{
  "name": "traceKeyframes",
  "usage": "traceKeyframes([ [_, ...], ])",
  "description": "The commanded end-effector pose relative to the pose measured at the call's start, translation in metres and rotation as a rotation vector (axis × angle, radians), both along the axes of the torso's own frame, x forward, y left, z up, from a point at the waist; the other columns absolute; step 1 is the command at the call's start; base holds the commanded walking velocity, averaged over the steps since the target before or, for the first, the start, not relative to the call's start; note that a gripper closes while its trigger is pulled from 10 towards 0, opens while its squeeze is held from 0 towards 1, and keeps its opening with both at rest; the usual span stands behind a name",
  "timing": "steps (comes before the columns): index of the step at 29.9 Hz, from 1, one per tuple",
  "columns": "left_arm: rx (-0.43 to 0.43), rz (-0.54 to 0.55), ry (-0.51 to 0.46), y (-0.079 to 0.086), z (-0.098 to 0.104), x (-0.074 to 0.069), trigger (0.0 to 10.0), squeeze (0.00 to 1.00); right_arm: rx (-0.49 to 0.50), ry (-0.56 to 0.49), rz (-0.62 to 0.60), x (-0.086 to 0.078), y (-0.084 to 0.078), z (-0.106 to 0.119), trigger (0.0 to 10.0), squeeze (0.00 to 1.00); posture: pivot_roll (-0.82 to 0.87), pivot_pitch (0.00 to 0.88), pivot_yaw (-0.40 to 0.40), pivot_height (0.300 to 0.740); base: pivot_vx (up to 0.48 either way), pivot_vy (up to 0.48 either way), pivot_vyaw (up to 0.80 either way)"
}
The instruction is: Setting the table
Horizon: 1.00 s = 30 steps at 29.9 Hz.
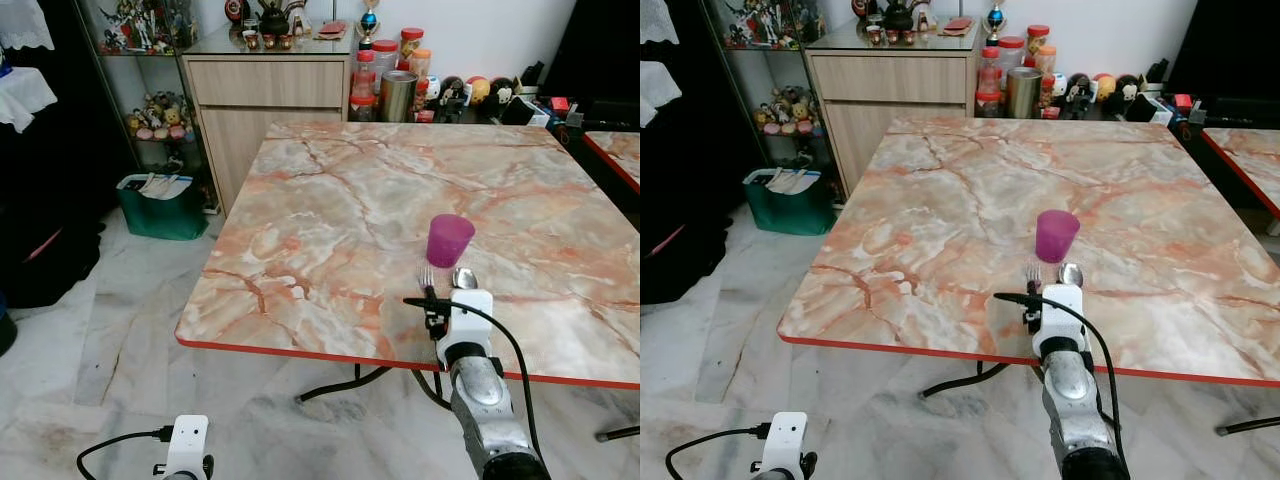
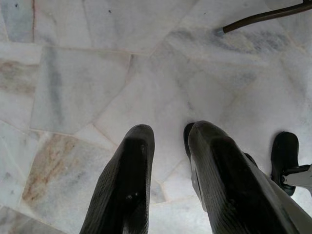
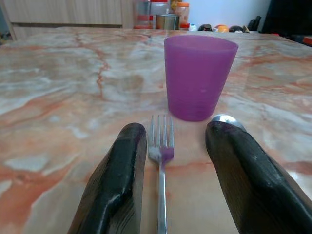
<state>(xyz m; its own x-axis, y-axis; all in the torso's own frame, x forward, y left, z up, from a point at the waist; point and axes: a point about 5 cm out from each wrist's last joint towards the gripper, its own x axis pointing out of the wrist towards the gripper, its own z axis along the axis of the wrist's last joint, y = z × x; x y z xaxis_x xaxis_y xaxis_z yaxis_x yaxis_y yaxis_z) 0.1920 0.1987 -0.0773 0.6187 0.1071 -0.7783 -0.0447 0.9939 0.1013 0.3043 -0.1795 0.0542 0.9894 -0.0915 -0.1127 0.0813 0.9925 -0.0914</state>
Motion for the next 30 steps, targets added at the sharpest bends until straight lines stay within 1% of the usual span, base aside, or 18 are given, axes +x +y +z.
traceKeyframes([
  [1,0.004,-0.007,0.009,0.001,0.0,-0.001,10.0,0.0,0.014,-0.022,-0.014,0.006,-0.002,0.009,10.0,0.0,-0.03,0.0,0.003,0.719,0.0,0.0,0.0],
  [2,0.004,-0.008,0.009,0.001,0.0,-0.001,10.0,0.0,0.018,-0.023,-0.014,0.007,-0.002,0.01,10.0,0.05,-0.03,0.0,0.003,0.719,0.0,0.0,0.0],
  [3,0.004,-0.009,0.01,0.001,0.0,-0.001,10.0,0.0,0.019,-0.025,-0.012,0.008,-0.002,0.011,10.0,0.86,-0.03,0.0,0.003,0.719,0.0,0.0,0.0],
  [4,0.005,-0.009,0.01,0.0,-0.001,-0.001,10.0,0.0,0.02,-0.026,-0.01,0.008,-0.002,0.012,10.0,1.0,-0.03,0.0,0.002,0.719,0.0,0.0,0.0],
  [10,0.006,-0.016,0.014,-0.001,-0.001,-0.001,10.0,0.0,0.015,-0.013,0.007,0.01,0.002,0.012,10.0,1.0,-0.03,0.0,0.001,0.719,0.0,0.0,0.0],
  [11,0.006,-0.02,0.015,-0.001,-0.001,-0.002,10.0,0.0,0.014,-0.008,0.014,0.01,0.004,0.011,10.0,0.6,-0.03,0.0,0.001,0.719,0.0,0.0,0.0],
  [12,0.006,-0.024,0.015,-0.001,-0.001,-0.002,10.0,0.0,0.018,-0.006,0.025,0.01,0.007,0.011,10.0,0.0,-0.03,0.0,0.0,0.719,0.0,0.0,0.0],
  [19,0.005,-0.028,0.018,-0.002,-0.002,-0.002,10.0,0.0,0.019,0.019,0.035,0.01,0.011,0.008,10.0,0.0,-0.03,0.0,-0.001,0.719,0.0,0.0,0.0],
  [20,0.004,-0.029,0.018,-0.002,-0.002,-0.002,10.0,0.0,0.014,0.047,0.04,0.012,0.012,0.006,10.0,0.0,-0.03,0.0,-0.001,0.719,0.0,0.0,0.0],
  [21,0.004,-0.031,0.019,-0.003,-0.002,-0.002,10.0,0.0,0.031,0.072,0.039,0.014,0.013,0.005,10.0,0.0,-0.03,0.0,-0.001,0.719,0.0,0.0,0.0],
  [24,0.003,-0.034,0.02,-0.003,-0.002,-0.002,10.0,0.0,0.054,0.1,0.039,0.017,0.015,0.004,10.0,0.0,-0.03,0.0,-0.001,0.719,0.0,0.0,0.0],
  [27,0.003,-0.034,0.02,-0.003,-0.002,-0.001,10.0,0.0,0.085,0.093,0.057,0.02,0.022,0.008,10.0,0.0,-0.02,0.0,-0.008,0.719,0.0,0.0,0.0],
  [30,0.002,-0.031,0.018,-0.003,-0.001,-0.001,10.0,0.0,0.087,0.091,0.067,0.022,0.026,0.01,10.0,0.0,-0.02,0.0,-0.009,0.719,0.0,0.0,0.0],
])
